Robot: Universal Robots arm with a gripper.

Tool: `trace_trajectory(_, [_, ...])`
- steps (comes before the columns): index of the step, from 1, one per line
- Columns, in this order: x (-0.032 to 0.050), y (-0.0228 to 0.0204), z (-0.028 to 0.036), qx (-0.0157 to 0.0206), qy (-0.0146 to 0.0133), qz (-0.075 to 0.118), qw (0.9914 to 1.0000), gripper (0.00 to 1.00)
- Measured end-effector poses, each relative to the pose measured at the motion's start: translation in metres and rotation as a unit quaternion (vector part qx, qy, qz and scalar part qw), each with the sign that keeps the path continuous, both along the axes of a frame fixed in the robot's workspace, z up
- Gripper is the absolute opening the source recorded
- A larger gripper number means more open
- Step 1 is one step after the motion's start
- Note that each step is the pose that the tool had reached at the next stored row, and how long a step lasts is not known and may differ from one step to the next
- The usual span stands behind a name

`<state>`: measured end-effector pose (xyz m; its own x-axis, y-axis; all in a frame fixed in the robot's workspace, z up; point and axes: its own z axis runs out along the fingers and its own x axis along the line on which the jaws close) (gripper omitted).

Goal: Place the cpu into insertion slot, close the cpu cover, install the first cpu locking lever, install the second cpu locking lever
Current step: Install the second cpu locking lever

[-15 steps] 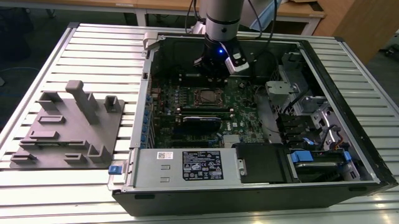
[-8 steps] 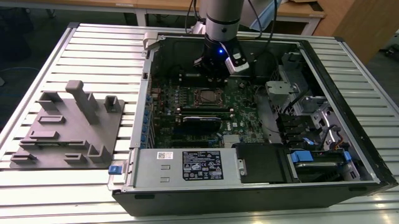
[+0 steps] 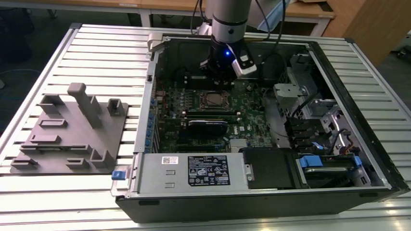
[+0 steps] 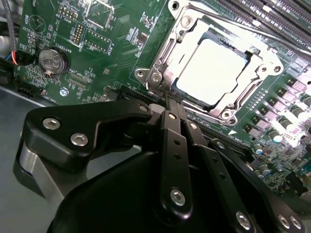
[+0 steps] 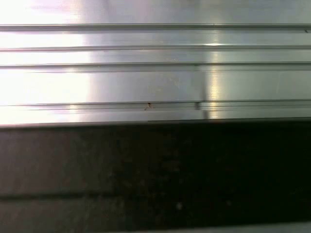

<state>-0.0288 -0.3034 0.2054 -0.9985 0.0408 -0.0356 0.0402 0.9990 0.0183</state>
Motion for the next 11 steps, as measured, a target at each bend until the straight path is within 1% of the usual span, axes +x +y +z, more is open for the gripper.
trace_trajectory(3, [0.0000,-0.0005,0.0003,-0.0002,0.0001,0.000,1.00000,0.11])
trace_trajectory(6, [0.0000,-0.0005,0.0024,-0.0002,0.0000,0.000,1.00000,0.11])
trace_trajectory(9, [0.0000,-0.0004,0.0083,-0.0001,-0.0001,0.000,1.00000,0.11])
trace_trajectory(11, [0.0000,-0.0004,0.0143,-0.0001,0.0000,0.000,1.00000,0.11])
